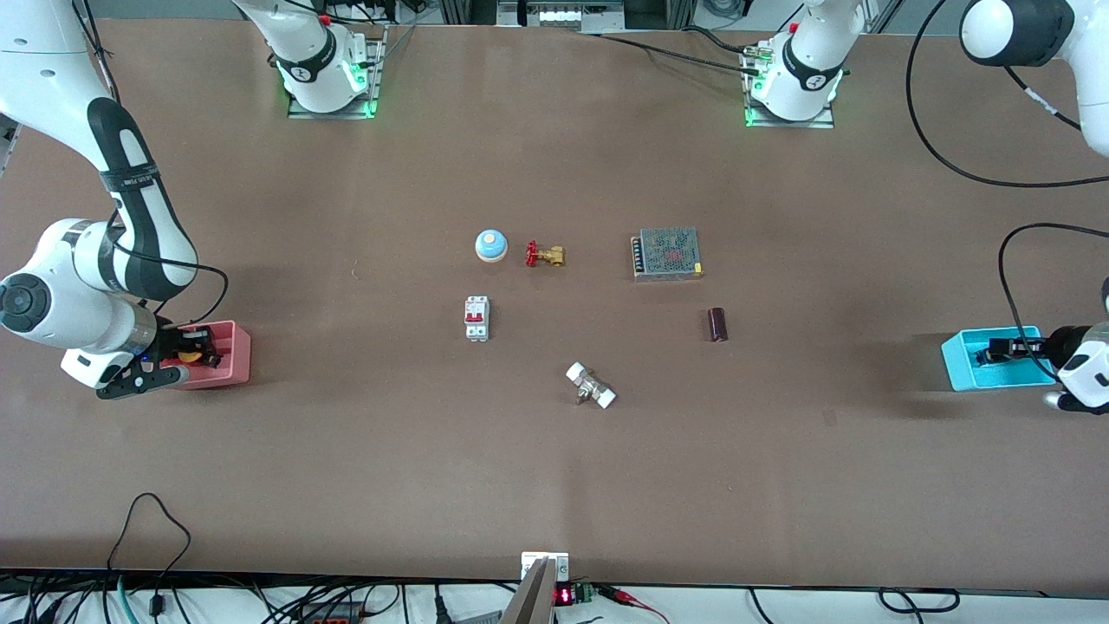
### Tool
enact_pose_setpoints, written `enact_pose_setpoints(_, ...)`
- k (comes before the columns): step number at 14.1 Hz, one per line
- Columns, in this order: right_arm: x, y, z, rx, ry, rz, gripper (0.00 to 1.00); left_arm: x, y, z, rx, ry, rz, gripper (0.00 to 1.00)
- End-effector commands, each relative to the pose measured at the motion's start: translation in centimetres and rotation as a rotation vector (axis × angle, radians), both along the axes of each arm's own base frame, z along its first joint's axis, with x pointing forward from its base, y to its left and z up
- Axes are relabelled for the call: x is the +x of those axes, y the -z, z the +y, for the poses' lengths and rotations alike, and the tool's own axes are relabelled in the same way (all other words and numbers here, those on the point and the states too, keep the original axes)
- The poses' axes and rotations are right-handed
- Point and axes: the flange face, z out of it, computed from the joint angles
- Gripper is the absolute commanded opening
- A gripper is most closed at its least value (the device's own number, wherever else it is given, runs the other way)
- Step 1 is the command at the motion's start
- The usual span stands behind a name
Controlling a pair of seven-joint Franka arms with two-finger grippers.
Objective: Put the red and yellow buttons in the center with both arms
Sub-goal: 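Lift the yellow button with the right gripper while the left gripper lifts the red button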
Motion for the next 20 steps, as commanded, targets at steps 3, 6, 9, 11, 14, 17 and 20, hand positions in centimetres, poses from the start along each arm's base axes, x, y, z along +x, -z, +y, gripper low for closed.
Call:
enact_pose_setpoints(3,0.3,-9.0,0.3,-0.028,-0.02,-0.041,0.3,0.1,-10.2,-6.4,-0.015,0.097,0.026,0.17)
enact_pose_setpoints(6,0.0,-13.0,6.1,-0.002,0.017,-0.01,0.3,0.5,-9.8,-12.3,-0.089,0.169,0.089,0.14)
enact_pose_setpoints(9,-0.9,-12.6,15.7,0.001,0.097,0.05,0.3,0.6,-6.9,-17.5,-0.095,0.167,0.121,0.14)
enact_pose_setpoints(11,-2.2,-10.9,21.0,-0.011,0.128,0.08,0.3,0.6,-5.4,-19.6,-0.077,0.154,0.128,0.14)
enact_pose_setpoints(14,-3.8,-7.7,27.0,-0.014,0.147,0.08,0.3,-1.5,-2.2,-20.9,-0.065,0.161,0.069,0.14)
enact_pose_setpoints(17,-5.3,-3.5,29.6,0.01,0.124,0.066,0.3,-4.1,-1.3,-23.7,-0.023,0.136,0.031,0.12)
enact_pose_setpoints(20,-6.2,-1.5,31.6,0.041,0.115,0.03,0.3,-4.5,-0.6,-24.4,-0.023,0.123,0.034,0.12)
